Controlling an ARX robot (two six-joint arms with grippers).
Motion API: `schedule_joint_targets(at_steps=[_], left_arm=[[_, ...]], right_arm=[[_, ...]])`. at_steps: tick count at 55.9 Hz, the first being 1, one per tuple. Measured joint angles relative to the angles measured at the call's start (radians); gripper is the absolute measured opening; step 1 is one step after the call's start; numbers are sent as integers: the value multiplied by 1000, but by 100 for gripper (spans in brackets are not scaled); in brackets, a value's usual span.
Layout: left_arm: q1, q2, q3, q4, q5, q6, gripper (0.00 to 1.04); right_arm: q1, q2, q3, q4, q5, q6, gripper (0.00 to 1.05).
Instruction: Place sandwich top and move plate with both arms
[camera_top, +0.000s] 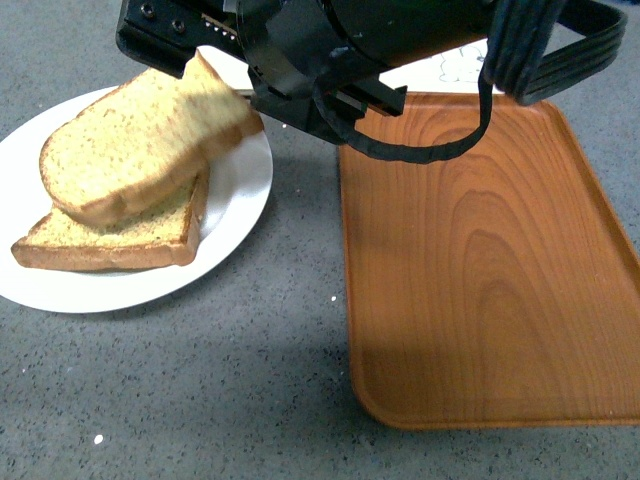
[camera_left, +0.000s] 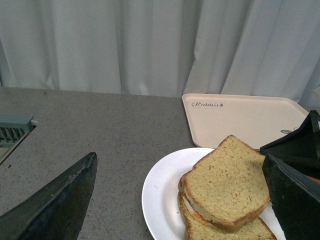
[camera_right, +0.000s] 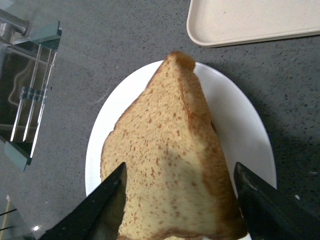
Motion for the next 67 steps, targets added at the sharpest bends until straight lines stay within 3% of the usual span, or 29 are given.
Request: schedule_joint_targets(at_steps=[5,9,26,27,34,38,44,50,56,59,67], left_arm=[[0,0,0,0,0,0,98],[0,0,0,0,0,0,98],[0,0,0,0,0,0,98],[0,0,0,0,0,0,98],[0,0,0,0,2,1,98],[0,0,0,0,-2,1,98],[0,0,0,0,-3,1,98],[0,0,0,0,0,1,98],[0,0,0,0,0,1,98],[0,0,0,0,0,1,98],[0,0,0,0,-1,1,98]], right_arm=[[-32,-2,2,-17,28,-17,87],[-52,-2,2,-22,40,-26,97],[-156,-48,-15,-32,78,-64,96],[-163,-55,-32,-8,114,-79,95],[-199,-79,-255,527,516,-354,77],[-256,-138,-397,739,568,-500,66],[-381,-299,-579,901,488,-626,48],[-505,-475,-750,890,377,-668,28],[-624,-661,-898,795,240,-686,9],[-659,-774,-951,721,225,-690,1],[-675,-1177,-1043,386,209,-693,1]])
